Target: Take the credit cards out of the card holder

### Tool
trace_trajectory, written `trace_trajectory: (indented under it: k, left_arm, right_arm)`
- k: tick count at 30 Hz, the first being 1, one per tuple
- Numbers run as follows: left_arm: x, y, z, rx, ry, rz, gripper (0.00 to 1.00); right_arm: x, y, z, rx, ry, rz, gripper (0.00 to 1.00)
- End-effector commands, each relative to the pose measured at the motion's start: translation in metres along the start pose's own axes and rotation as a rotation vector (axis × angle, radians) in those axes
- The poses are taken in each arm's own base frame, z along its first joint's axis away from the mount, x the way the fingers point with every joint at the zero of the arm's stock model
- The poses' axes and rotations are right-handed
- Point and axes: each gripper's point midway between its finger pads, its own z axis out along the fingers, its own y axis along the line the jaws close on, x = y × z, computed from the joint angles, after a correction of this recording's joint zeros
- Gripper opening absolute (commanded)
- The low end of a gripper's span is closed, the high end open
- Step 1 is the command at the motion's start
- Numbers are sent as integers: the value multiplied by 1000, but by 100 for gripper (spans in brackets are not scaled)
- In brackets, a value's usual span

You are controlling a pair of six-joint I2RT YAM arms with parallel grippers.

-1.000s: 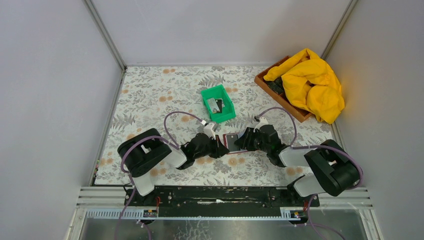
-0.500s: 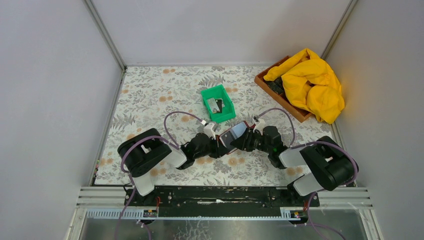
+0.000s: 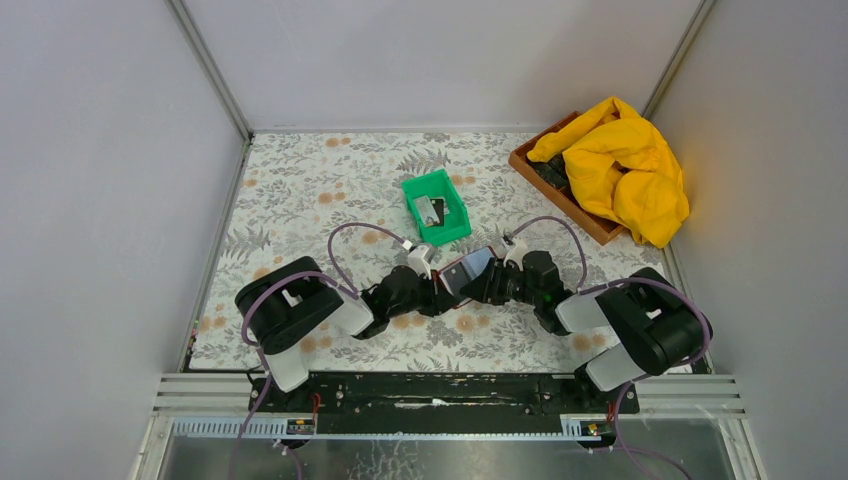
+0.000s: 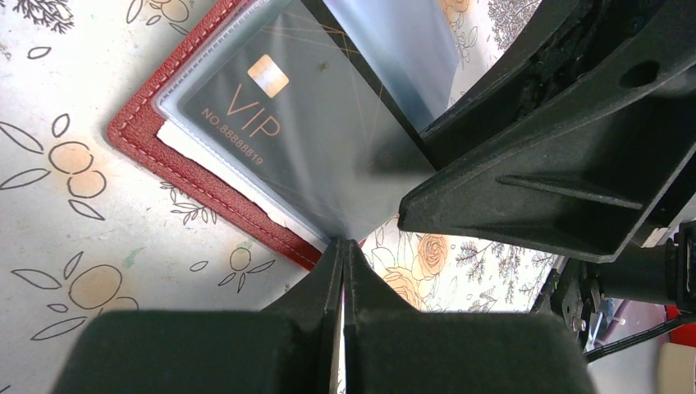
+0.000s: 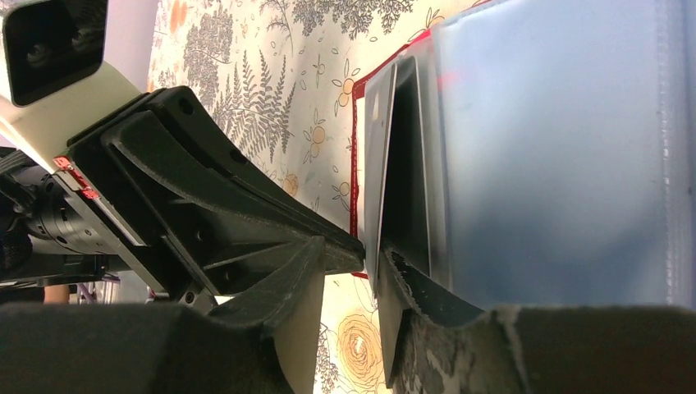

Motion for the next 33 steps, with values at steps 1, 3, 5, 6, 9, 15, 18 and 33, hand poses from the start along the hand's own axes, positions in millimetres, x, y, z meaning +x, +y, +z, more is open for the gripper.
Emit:
trace_trajectory:
  k: [1,3,5,6,9,15,18,33]
  left_arm:
    - [4,14,-1,-45,8,-7,0]
    - [5,15,-2,-48,7,-8,0]
    - [5,16,-3,-51,8,-8,0]
    - [5,17,-3,-53,8,-9,0]
    - [5,19,-2,-60,13,-12,0]
    - [7,20,-2,-62,17,-16,0]
    - [8,21,-3,-64,19,-17,0]
    - [9,22,-4,-59,24,-22,0]
  right_arm:
    - [-9,13,3,-45,1,-35,35]
    - [-13,12,1,-34,-13,-33,34]
    - [-16,12,-2,-33,-22,-33,33]
    - [-17,12,-3,-32,-26,-30,32]
    - [-21,11,-5,-33,-41,-20,31]
    - [-28,4,-10,-19,-76,10,27]
    - [-31,-3,-13,7,-95,20,25]
    - [-39,-25,-23,131,-155,4,22]
